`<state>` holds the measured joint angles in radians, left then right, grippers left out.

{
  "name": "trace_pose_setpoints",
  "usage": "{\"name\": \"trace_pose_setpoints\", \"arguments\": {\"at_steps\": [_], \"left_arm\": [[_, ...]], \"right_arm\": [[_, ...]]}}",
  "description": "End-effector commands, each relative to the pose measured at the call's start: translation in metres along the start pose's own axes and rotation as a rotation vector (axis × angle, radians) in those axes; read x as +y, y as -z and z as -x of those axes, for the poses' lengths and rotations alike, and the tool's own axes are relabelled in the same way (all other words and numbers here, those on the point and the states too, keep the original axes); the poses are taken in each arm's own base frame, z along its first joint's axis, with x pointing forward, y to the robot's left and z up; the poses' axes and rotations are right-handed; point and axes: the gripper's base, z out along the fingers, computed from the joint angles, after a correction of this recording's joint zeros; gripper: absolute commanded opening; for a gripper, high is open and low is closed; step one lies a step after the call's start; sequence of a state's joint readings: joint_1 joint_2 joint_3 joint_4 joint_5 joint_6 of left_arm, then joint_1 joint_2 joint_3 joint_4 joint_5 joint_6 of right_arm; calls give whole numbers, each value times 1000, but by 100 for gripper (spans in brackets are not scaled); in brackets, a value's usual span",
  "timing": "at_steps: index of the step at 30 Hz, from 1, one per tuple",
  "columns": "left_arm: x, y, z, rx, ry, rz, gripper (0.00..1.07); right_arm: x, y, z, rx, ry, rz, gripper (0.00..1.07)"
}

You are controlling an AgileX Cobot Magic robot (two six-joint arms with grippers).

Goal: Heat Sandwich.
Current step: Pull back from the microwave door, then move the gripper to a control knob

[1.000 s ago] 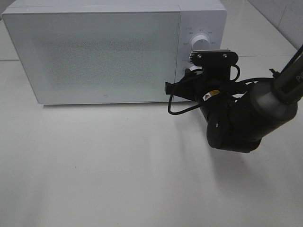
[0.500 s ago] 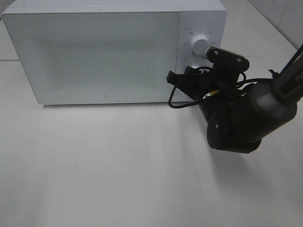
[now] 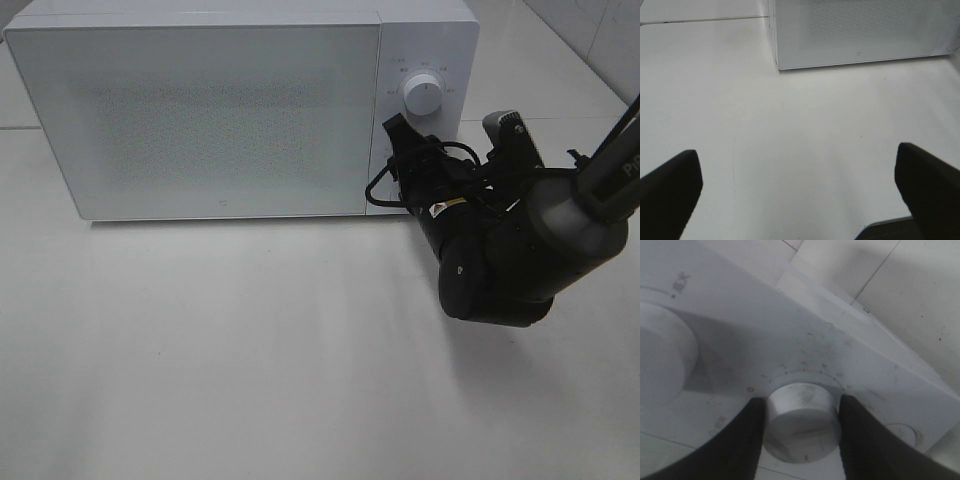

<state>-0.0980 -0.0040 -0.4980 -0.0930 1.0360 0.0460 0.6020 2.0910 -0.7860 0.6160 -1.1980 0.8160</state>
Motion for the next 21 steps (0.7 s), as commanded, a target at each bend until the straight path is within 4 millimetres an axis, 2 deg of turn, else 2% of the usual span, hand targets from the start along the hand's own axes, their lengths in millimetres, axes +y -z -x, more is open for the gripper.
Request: {"name": "trace_pose_setpoints", "arguments": {"at_steps": [1,12,15,21], "left_arm": [[0,3,-2,-31,3,1,103],[0,3,-2,-31,3,1,103],[0,3,-2,-31,3,1,103],[0,3,-2,-31,3,1,103]], "right_arm": [[18,-1,5,-46,-157,150,10],[16,-1,8,-53,-464,140,10],[15,-1,9,-59,-620,140,10],[14,-1,11,-79,-727,137,10]]}}
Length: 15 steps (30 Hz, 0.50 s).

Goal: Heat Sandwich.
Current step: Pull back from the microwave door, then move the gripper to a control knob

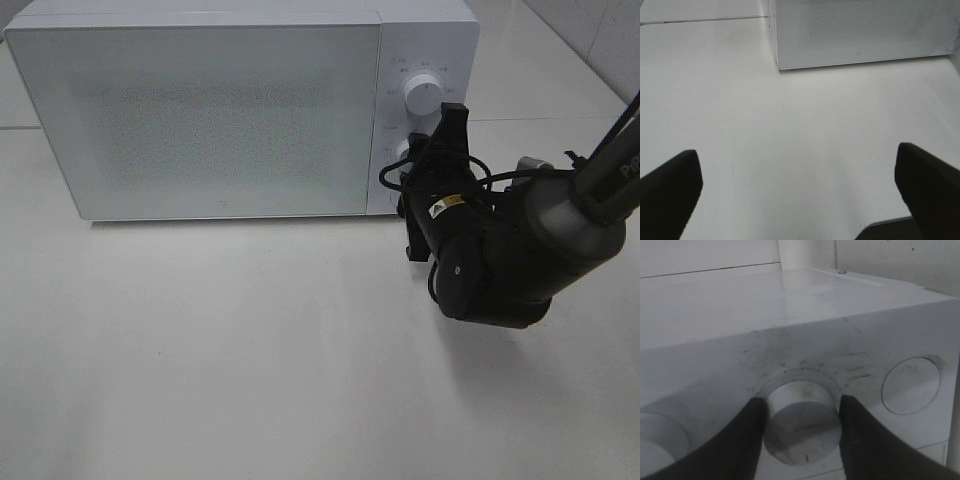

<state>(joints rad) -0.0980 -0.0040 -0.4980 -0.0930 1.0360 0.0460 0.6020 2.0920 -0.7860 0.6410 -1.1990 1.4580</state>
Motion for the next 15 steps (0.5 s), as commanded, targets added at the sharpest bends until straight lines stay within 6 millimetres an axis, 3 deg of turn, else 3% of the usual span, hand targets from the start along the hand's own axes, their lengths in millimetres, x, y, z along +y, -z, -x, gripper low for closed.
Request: {"name": "trace_pose_setpoints", "arguments": {"at_steps": [1,15], "left_arm": [[0,3,-2,-31,3,1,103],[0,3,-2,-31,3,1,103]], "right_arm": [[18,-1,-1,-14,-97,153,10],[18,-1,-1,-19,-109,152,12]]}}
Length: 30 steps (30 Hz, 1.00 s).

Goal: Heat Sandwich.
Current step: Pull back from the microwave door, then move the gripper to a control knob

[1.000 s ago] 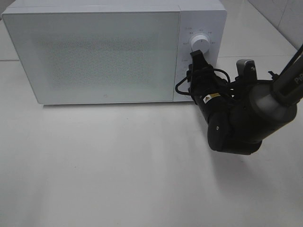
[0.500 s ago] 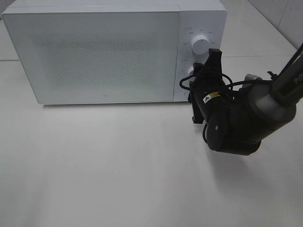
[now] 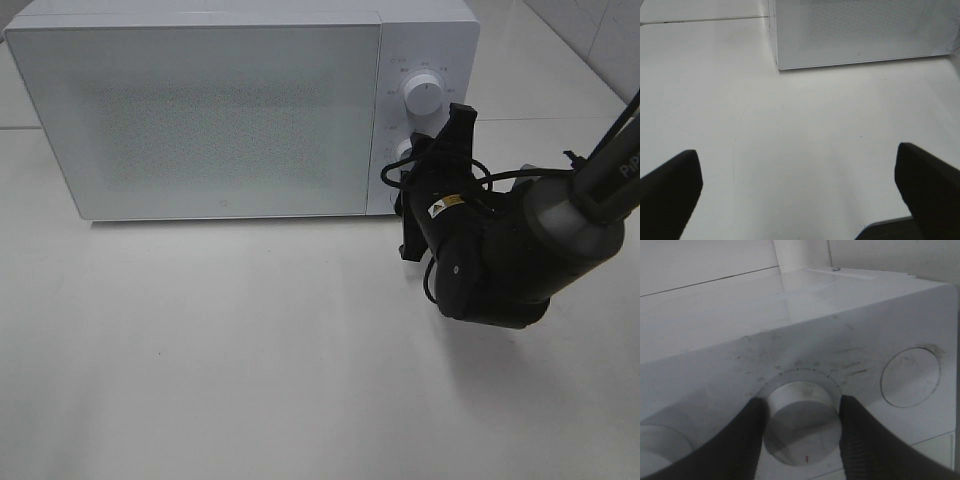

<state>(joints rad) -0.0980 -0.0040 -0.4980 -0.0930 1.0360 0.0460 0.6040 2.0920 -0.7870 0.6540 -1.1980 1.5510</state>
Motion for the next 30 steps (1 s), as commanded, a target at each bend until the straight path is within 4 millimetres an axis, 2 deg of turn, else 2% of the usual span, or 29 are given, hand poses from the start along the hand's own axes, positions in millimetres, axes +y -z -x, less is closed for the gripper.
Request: {"name": "trace_pose_setpoints", "arguments": {"at_steps": [1,10,17,20,21,25,26,27,29,30], "left_arm": [[0,3,-2,-31,3,1,103],[0,3,-2,-31,3,1,103],[0,3,-2,-31,3,1,103],[0,3,-2,-31,3,1,103],[0,3,-2,-31,3,1,103],[0,3,-2,-31,3,1,103],[0,3,-2,-31,3,1,103],[0,3,-2,-31,3,1,103],[0,3,-2,-31,3,1,103],[0,3,-2,-31,3,1,103]], "right_arm": [[18,-1,-3,-2,-11,154,12],[18,-1,-5,17,-1,154,15],[18,-1,-5,15,23,155,21],[18,-1,-5,15,28,155,30],[18,-1,-4,13,34,155,36],[18,-1,-4,9,34,154,44],[18,-1,-4,3,32,154,52],[18,-1,-4,3,32,154,52],[18,-1,-4,3,32,154,61],[18,-1,-4,3,32,153,69]]}}
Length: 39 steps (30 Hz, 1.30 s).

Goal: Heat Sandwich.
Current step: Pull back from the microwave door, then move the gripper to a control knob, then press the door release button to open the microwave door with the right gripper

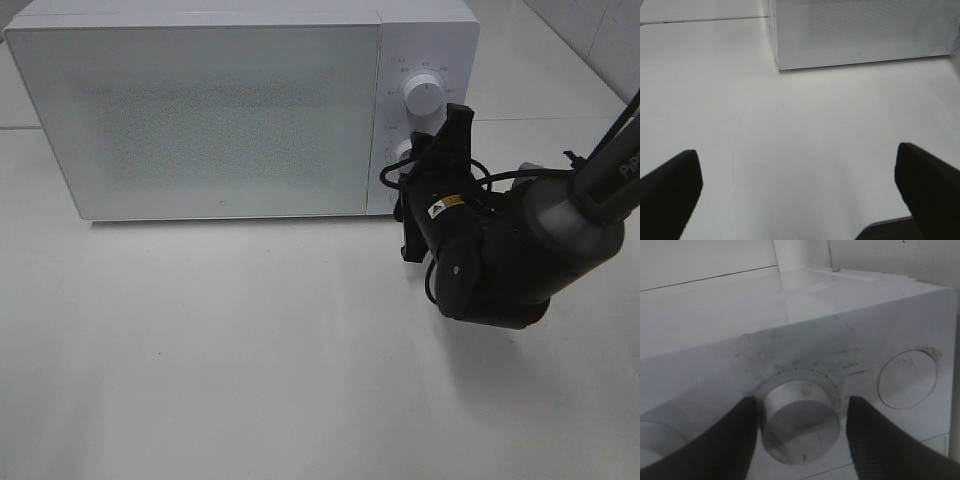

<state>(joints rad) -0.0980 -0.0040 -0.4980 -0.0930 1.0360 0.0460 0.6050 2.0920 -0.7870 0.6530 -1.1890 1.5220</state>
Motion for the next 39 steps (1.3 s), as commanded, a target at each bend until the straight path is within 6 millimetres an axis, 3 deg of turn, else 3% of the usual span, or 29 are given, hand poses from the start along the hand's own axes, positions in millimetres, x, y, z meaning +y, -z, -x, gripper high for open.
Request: {"name": "trace_pose_setpoints", "arguments": {"at_steps": [1,5,17,35,39], "left_arm": [[0,3,-2,-31,3,1,103],[0,3,-2,-31,3,1,103],[0,3,-2,-31,3,1,103],[0,3,-2,-31,3,1,103],[0,3,-2,-31,3,1,103]], "right_arm": [[19,-1,-3,0,3,162,73],[19,-1,-3,4,25,164,79],[18,2,-5,35,45,156,76],[20,45,10,147,165,72,76],[25,60,14,192,266,47,76]]}}
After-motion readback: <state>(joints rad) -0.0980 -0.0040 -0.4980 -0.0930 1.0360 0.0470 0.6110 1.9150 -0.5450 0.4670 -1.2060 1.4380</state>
